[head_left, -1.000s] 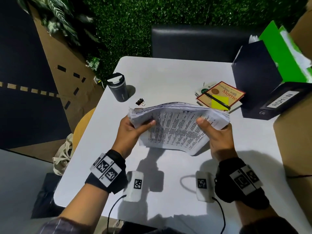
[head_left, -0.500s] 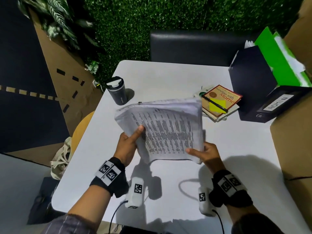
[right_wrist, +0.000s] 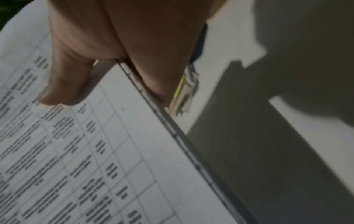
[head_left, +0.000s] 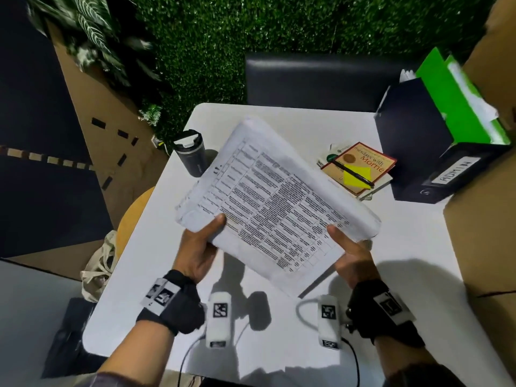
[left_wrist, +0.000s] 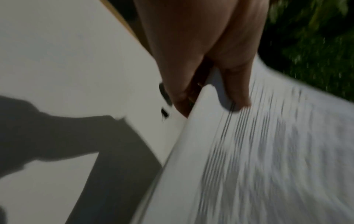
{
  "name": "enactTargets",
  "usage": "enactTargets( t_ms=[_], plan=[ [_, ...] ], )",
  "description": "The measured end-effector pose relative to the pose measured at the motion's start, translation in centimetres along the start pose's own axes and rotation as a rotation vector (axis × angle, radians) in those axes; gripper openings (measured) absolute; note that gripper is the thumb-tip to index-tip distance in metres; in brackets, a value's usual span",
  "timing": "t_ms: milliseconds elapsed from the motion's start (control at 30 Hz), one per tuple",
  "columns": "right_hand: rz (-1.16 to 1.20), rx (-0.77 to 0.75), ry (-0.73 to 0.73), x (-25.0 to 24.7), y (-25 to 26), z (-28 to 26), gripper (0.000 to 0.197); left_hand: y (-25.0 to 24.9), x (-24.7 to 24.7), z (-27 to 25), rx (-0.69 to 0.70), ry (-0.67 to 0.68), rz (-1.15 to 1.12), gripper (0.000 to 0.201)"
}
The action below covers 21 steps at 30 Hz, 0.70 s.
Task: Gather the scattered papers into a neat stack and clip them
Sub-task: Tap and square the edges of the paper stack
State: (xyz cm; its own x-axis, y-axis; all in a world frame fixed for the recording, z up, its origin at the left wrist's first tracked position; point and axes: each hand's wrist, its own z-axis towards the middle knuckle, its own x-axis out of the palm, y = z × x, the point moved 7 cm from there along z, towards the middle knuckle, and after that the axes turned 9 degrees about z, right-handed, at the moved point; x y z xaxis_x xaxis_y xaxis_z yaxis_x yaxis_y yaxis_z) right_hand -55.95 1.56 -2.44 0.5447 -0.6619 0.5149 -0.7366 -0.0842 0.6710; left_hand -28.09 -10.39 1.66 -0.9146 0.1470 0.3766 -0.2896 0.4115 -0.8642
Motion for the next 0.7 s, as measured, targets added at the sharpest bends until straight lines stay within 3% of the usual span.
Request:
enactTargets(
  t_ms=[100,200,233,300,400,467,500,567,600,700],
  plan=[
    [-0.192,-0.062,0.101,-0.9,1.4,0.8,0.054,-3.5,-2.9,1.2,0.157,-0.051,0.326,0.051],
    [-0.419,-0.279,0.223,1.3,3.6,-1.2,0.027,-4.2,-2.4,1.4,0.187,0.063,0.664,0.042],
    [-0.423,-0.295,0.264,2.6,4.2,-2.1,0.026,-4.1,-1.8,1.3,0.186,0.114,0.705,0.042],
    [-0.442,-0.279,0.316,3.6,3.9,-2.3,0.038,-3.7,-0.8,1.1,0.201,0.142,0.690,0.044],
    [-0.505,-0.304,0.209,2.1,3.2,-1.8,0.079,-3.0,-0.5,1.2,0.191,0.093,0.580,0.043],
    [-0.495,-0.302,0.187,1.0,3.0,-1.4,0.090,-2.0,-0.7,1.2,0.160,0.066,0.571,0.044],
    [-0.490,-0.285,0.209,0.7,2.7,-1.2,0.082,-1.3,-0.9,1.2,0.129,0.068,0.576,0.044],
    [-0.457,-0.198,0.283,0.8,1.9,-1.3,0.035,0.3,-1.1,1.3,0.050,0.088,0.584,0.044],
    [-0.481,-0.204,0.309,0.9,1.7,-1.4,0.029,1.0,-1.1,1.3,0.021,0.102,0.586,0.045],
    [-0.538,-0.227,0.337,0.4,1.0,-1.3,0.040,2.2,-1.1,1.4,-0.030,0.131,0.602,0.047]
  ],
)
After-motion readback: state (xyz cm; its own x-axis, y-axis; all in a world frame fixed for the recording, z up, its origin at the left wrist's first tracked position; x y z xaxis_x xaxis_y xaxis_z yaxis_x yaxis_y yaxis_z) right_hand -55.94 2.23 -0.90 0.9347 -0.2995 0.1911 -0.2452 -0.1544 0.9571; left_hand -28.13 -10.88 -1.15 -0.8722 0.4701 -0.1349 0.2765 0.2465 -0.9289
